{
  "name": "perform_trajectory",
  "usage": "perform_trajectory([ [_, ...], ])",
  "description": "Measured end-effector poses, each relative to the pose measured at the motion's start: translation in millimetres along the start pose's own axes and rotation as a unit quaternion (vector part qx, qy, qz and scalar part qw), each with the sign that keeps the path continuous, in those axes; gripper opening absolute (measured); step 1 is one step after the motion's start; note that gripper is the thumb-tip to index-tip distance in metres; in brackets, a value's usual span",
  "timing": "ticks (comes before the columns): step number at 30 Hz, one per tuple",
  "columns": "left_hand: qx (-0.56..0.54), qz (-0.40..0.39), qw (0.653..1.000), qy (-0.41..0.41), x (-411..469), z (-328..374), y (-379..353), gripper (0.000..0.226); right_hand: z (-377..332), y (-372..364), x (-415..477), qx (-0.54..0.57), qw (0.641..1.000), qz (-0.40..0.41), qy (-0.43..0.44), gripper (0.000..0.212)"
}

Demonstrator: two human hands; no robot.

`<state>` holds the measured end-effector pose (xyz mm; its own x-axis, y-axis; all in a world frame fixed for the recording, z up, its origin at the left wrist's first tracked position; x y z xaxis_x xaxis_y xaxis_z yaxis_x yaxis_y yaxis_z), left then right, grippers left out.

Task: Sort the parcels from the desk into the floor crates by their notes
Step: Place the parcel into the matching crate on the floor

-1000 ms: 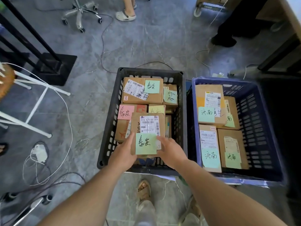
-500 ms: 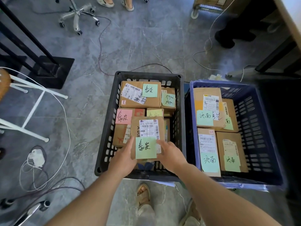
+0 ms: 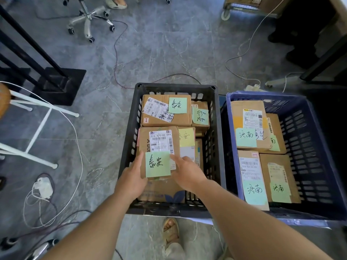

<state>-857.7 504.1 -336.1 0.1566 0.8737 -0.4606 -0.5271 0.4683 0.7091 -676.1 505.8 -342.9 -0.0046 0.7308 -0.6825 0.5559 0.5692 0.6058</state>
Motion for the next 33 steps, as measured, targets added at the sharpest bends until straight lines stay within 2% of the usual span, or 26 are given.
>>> perform_trajectory([
  [6,0.047,0.023,0.999,-0.015,13,-25,12,0.09,-27,-17,19,-0.007,1.0,-0.027,0.006,0.066],
  [15,0.165,-0.054,0.985,-0.013,27,-27,5,0.068,-35,-24,25,-0.024,0.999,-0.037,-0.008,0.067],
  [17,0.162,-0.048,0.986,-0.017,29,-20,3,0.068,-34,-19,24,-0.023,0.999,-0.041,0.003,0.066],
  [21,0.123,0.02,0.992,-0.025,28,-1,-3,0.065,-15,-9,23,-0.044,0.999,-0.009,-0.018,0.056],
  [25,0.077,0.062,0.992,-0.074,29,35,-14,0.06,18,14,22,-0.031,0.997,0.026,-0.065,0.063],
  [30,0.031,0.007,0.995,-0.092,47,68,-48,0.06,49,41,36,-0.05,0.994,0.053,-0.083,0.057],
  [33,0.017,-0.035,0.998,-0.059,63,73,-74,0.063,61,40,51,-0.057,0.995,0.042,-0.07,0.056],
])
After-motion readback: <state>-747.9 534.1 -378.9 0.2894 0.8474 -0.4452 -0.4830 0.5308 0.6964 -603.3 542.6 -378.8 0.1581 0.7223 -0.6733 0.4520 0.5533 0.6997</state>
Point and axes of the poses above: each hand's wrist, its own x-axis towards the middle knuckle, its own y-axis out of the back of the hand, z = x × y, the point moved 3 cm from there along x, towards the middle knuckle, and after that the axes turned 10 degrees about -y, right-handed, at the moved point
